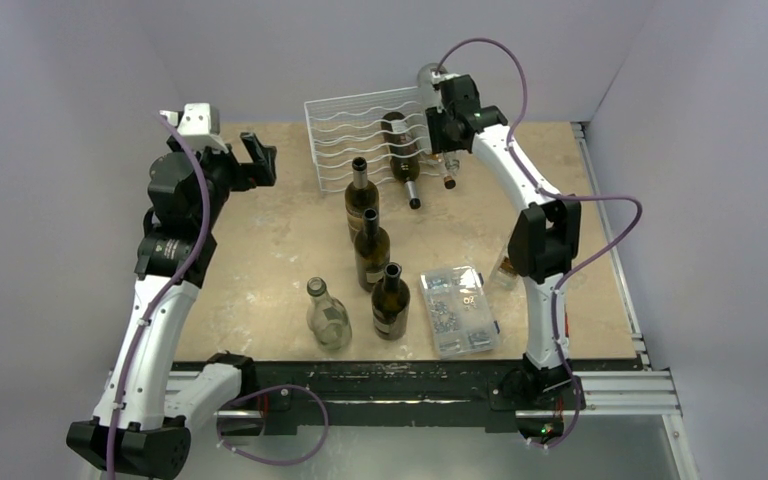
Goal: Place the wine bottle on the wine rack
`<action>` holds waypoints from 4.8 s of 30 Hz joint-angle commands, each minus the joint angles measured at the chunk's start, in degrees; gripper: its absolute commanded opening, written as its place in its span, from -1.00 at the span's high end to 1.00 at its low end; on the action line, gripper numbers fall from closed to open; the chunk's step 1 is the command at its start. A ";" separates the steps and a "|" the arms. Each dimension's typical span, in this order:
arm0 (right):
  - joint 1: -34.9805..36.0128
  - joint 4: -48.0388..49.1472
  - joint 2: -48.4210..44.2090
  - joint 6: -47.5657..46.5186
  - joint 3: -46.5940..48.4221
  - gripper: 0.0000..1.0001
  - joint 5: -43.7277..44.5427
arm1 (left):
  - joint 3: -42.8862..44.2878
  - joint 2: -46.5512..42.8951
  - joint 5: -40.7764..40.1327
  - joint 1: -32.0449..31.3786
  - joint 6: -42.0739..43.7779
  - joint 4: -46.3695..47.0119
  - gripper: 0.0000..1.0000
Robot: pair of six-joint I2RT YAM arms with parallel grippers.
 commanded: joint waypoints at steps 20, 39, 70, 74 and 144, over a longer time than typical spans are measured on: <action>1.67 13.96 -7.11 0.27 -2.30 1.00 0.56 | 1.92 1.13 2.45 0.52 -1.93 1.33 -1.00; 1.65 12.78 -2.33 -1.82 1.11 1.00 1.80 | 2.37 1.82 3.37 0.78 -2.63 0.98 -1.00; 2.88 8.00 -4.24 -6.75 1.59 -0.61 10.29 | 2.22 2.62 3.66 0.83 -2.94 1.03 -1.00; 4.00 7.59 -9.05 -4.54 -2.24 -0.61 10.24 | 2.36 3.39 3.81 0.87 -2.94 0.86 -1.00; 30.42 13.05 -18.71 15.30 -17.72 -0.26 21.80 | 4.17 4.17 11.64 0.75 -7.69 -0.97 -1.00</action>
